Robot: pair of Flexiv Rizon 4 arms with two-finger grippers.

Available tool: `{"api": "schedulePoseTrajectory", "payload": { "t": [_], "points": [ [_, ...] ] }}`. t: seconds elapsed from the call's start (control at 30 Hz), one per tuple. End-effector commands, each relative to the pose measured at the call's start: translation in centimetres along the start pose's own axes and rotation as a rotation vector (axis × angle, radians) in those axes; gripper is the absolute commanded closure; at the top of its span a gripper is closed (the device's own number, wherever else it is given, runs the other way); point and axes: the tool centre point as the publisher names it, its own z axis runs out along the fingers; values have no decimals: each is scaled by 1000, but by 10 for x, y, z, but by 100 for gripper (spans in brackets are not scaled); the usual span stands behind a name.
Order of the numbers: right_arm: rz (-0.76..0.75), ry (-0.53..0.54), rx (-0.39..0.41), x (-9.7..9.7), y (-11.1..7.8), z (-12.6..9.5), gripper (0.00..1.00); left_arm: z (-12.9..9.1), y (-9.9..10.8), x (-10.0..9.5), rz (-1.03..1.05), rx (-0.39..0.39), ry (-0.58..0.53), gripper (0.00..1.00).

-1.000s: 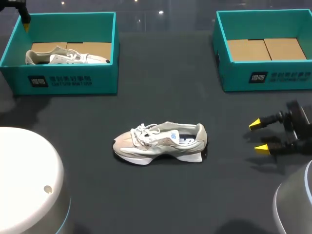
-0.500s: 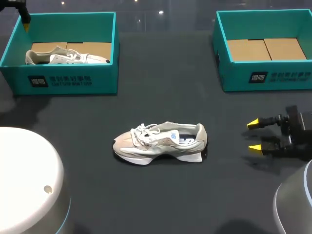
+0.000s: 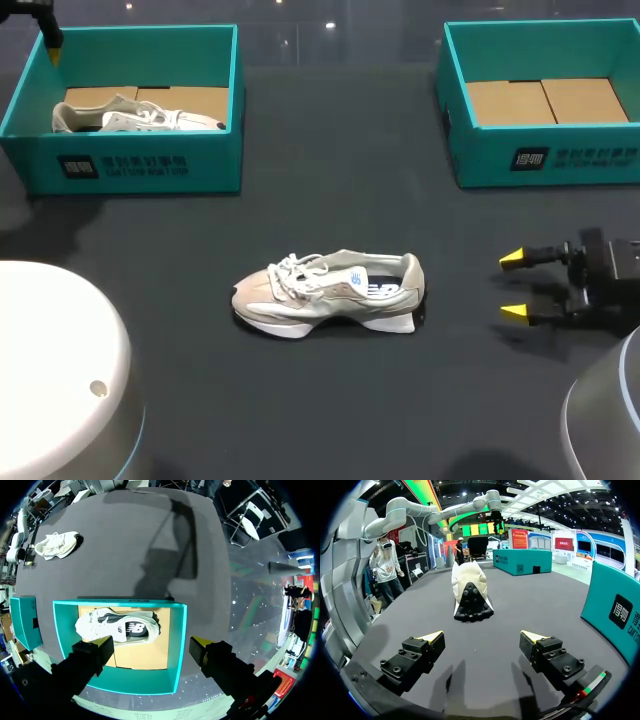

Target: Take the shoe out of the shoebox, open the shoe tongue, remove and reinsert the insole, then place the shoe into the shoebox

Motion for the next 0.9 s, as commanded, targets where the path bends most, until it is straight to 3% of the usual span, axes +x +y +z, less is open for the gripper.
{"api": "schedulePoseTrajectory", "payload": {
  "t": [0.03, 0.2, 0.57, 0.67, 0.7, 0.9],
  "points": [
    [-5, -13, 4, 5, 5, 14, 0, 0, 0, 0, 1, 0, 1, 0],
    [-3, 8, -24, 14, 8, 29, 0, 0, 0, 0, 1, 0, 1, 0],
    [-3, 8, -24, 14, 8, 29, 0, 0, 0, 0, 1, 0, 1, 0],
    [-16, 2, -6, 18, 12, 44, 0, 0, 0, 0, 1, 0, 1, 0],
    [-2, -28, 38, 18, 13, 50, 0, 0, 0, 0, 1, 0, 1, 0],
    [1, -79, 17, 19, 18, 65, 0, 0, 0, 0, 1, 0, 1, 0]
  ]
}}
